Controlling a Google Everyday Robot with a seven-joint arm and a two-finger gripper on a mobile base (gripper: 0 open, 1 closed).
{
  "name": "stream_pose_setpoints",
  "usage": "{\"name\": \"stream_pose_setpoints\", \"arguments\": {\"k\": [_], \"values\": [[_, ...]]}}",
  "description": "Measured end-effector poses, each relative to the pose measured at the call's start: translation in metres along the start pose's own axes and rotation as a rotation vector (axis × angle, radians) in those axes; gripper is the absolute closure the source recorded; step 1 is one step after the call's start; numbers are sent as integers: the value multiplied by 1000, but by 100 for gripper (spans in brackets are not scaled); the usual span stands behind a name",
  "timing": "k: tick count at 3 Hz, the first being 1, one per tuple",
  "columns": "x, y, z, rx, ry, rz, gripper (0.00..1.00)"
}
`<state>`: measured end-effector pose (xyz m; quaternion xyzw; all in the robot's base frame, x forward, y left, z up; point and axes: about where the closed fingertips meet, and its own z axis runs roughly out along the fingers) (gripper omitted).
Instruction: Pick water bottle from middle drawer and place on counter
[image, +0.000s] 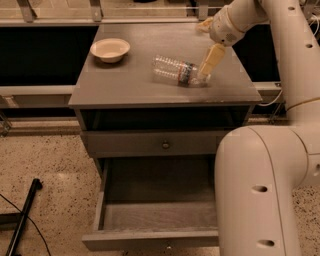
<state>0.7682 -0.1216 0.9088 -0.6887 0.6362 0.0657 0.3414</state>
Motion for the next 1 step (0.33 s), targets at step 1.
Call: {"name": "stream_pose_setpoints", "arguments": {"k": [1], "values": [[1, -1, 6, -2, -4, -1, 0]]}}
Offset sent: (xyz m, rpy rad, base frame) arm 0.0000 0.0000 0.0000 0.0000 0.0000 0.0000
